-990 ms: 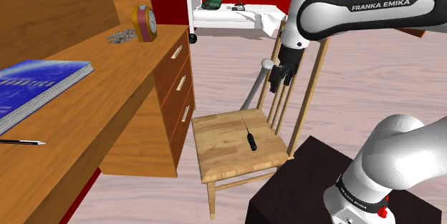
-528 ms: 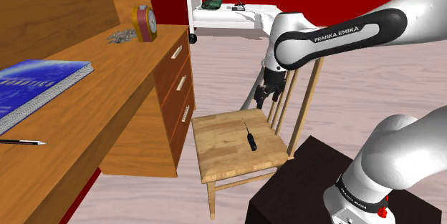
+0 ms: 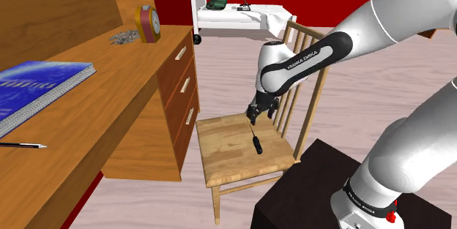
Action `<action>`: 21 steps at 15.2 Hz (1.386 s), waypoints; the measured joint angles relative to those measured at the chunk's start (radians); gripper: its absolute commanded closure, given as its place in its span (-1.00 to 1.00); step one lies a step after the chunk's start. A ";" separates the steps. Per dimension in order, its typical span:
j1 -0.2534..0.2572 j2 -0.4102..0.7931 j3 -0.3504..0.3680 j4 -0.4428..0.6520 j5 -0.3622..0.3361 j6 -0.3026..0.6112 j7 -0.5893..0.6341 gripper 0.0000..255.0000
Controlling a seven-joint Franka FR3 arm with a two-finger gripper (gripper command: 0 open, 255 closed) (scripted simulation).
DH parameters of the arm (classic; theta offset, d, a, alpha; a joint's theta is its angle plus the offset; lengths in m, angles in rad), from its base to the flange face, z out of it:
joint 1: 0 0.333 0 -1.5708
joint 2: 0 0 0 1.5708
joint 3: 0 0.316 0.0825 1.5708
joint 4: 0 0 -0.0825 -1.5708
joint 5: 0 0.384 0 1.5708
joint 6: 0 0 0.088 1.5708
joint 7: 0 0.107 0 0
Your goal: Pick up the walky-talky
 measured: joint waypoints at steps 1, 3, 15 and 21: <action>-0.003 0.031 0.002 -0.006 -0.005 0.031 0.017 -1.00; -0.010 0.119 0.007 0.010 -0.020 0.096 0.054 -1.00; -0.004 0.394 0.006 0.061 -0.079 0.299 0.168 -1.00; -0.004 0.404 0.005 0.062 -0.081 0.309 0.168 1.00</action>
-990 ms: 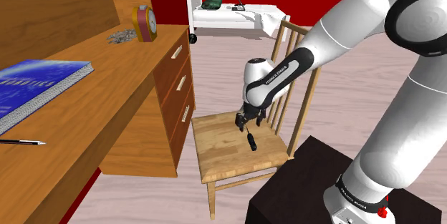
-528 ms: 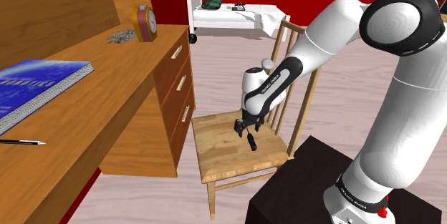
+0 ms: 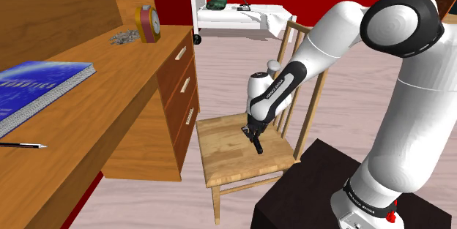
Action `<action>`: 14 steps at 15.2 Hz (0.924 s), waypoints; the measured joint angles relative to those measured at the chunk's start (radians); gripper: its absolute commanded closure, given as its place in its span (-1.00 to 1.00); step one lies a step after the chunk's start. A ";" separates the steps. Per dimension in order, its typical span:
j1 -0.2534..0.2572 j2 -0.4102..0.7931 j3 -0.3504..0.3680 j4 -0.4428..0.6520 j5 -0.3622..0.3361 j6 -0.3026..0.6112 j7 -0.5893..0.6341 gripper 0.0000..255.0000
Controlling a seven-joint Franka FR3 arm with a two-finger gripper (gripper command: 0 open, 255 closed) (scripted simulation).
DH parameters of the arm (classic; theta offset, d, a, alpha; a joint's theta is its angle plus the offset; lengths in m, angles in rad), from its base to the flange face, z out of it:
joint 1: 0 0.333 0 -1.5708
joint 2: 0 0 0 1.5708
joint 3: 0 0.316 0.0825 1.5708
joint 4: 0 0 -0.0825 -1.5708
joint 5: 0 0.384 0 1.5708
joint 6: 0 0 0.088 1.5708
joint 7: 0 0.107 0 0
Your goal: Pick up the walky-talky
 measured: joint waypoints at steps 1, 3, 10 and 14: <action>0.000 0.000 0.000 0.000 0.000 0.000 0.000 1.00; 0.000 0.000 0.000 0.000 0.000 0.000 0.000 1.00; -0.002 -0.061 0.005 -0.005 0.012 -0.055 -0.006 1.00; -0.004 -0.113 0.008 0.000 0.021 -0.113 -0.013 1.00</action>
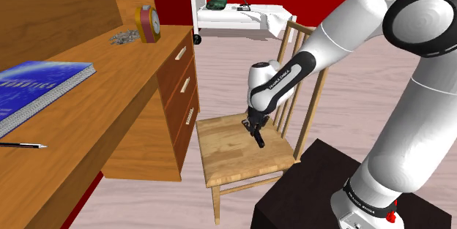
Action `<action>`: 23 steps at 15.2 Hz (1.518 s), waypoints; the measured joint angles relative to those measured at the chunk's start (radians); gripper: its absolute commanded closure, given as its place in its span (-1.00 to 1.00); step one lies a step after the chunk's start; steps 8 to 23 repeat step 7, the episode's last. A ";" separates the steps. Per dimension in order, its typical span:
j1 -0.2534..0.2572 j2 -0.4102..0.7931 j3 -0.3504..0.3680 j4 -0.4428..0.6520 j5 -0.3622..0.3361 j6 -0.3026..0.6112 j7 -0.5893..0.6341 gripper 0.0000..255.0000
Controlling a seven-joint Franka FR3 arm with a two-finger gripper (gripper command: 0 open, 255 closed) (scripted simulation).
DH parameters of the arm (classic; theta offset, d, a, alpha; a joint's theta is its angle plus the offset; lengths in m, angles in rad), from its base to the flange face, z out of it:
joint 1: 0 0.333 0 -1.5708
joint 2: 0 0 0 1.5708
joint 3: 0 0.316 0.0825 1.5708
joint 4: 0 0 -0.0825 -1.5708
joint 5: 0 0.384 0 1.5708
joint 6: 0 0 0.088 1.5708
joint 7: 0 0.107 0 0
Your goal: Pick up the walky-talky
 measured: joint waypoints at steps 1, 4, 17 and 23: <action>-0.001 -0.011 -0.001 0.003 0.002 -0.013 -0.004 1.00; -0.001 -0.053 0.001 0.002 0.009 -0.055 -0.006 1.00; -0.001 -0.081 0.002 0.011 0.013 -0.092 -0.009 1.00; -0.001 -0.081 0.002 0.011 0.013 -0.092 -0.009 1.00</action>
